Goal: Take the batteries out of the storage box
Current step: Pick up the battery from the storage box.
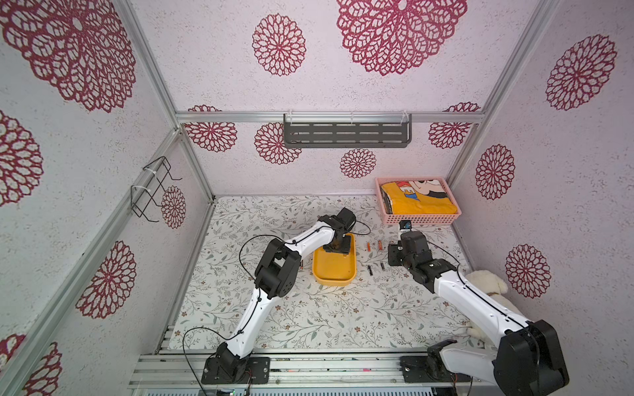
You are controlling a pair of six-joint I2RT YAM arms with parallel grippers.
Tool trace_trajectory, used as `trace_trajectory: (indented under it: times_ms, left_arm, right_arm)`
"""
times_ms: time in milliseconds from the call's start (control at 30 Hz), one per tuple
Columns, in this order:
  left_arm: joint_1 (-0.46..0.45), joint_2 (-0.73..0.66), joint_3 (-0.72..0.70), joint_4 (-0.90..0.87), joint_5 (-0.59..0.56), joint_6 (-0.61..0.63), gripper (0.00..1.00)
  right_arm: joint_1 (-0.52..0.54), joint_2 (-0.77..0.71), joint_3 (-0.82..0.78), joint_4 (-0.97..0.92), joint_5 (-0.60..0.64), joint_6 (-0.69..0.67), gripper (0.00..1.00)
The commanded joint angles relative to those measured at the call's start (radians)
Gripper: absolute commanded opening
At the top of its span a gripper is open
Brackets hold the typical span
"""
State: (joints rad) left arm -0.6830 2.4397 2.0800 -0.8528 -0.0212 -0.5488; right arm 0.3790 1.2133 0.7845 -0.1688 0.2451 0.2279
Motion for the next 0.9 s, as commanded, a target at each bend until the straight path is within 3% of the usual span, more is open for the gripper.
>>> trace_trajectory:
  times_ms: [0,400,633,800,867]
  left_arm:
    - [-0.007,0.028,0.027,-0.022,-0.018,0.015,0.45]
    - [-0.047,0.126,0.167,-0.151,-0.121,0.044,0.35]
    - [-0.049,0.130,0.156,-0.158,-0.133,0.043,0.28]
    - [-0.048,0.134,0.151,-0.149,-0.148,0.068,0.27]
    - [-0.047,0.134,0.149,-0.140,-0.152,0.072,0.33]
  right_arm:
    - [-0.006,-0.017,-0.001,0.035,0.028,0.000,0.50]
    - [-0.005,-0.006,-0.015,0.052,0.027,0.003,0.51]
    - [-0.005,0.002,-0.017,0.057,0.022,0.008,0.51]
    - [-0.005,0.001,-0.020,0.063,0.014,0.008,0.52]
    - [-0.005,0.001,-0.024,0.066,0.012,0.009,0.52]
